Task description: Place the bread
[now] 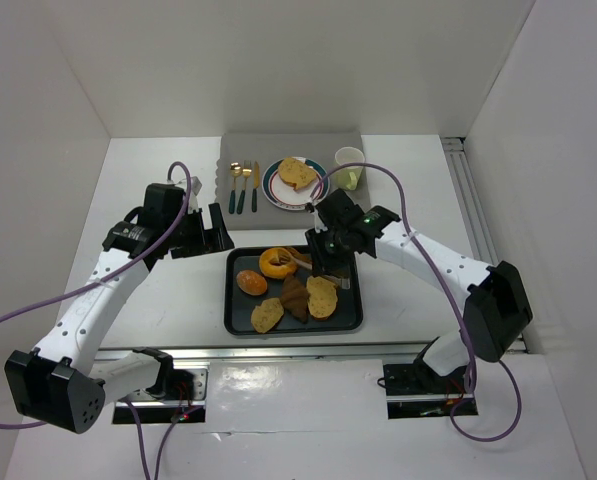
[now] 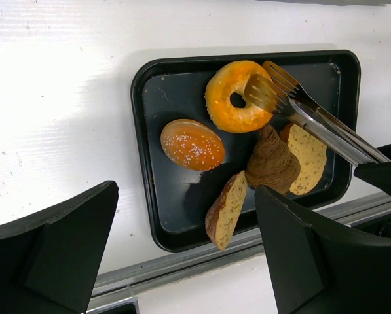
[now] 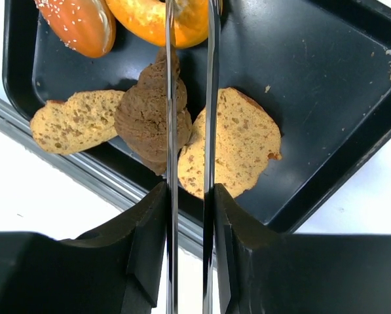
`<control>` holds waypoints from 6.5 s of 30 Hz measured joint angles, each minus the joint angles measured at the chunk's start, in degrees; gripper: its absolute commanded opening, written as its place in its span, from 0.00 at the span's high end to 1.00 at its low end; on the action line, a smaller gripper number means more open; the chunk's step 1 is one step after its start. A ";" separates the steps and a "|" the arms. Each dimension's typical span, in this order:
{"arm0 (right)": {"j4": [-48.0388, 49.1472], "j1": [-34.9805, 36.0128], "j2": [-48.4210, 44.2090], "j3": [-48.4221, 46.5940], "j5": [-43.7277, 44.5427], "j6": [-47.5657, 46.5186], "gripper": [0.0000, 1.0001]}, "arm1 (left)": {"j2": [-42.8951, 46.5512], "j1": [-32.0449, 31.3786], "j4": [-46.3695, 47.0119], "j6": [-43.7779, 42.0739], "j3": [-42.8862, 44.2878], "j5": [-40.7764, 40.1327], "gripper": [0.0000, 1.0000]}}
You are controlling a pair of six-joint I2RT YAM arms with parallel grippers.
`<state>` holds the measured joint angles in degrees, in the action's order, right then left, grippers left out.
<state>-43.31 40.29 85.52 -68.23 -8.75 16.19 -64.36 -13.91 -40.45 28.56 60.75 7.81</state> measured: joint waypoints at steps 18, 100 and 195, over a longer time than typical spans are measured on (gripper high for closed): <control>-5.11 -4.55 -2.64 -10.71 0.11 -2.64 0.81 | 0.00 0.00 0.00 -0.07 0.02 -0.02 0.01; 1.68 17.53 2.19 -3.34 6.84 2.38 0.41 | -0.28 1.05 -0.28 1.84 0.02 -4.90 0.01; 37.73 -35.89 17.73 1.75 32.65 5.09 0.03 | -2.60 2.58 -4.39 -1.55 4.92 -6.38 0.01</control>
<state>-5.58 4.40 103.24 -66.48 23.90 21.28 -66.96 -11.33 -44.84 27.00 65.67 1.43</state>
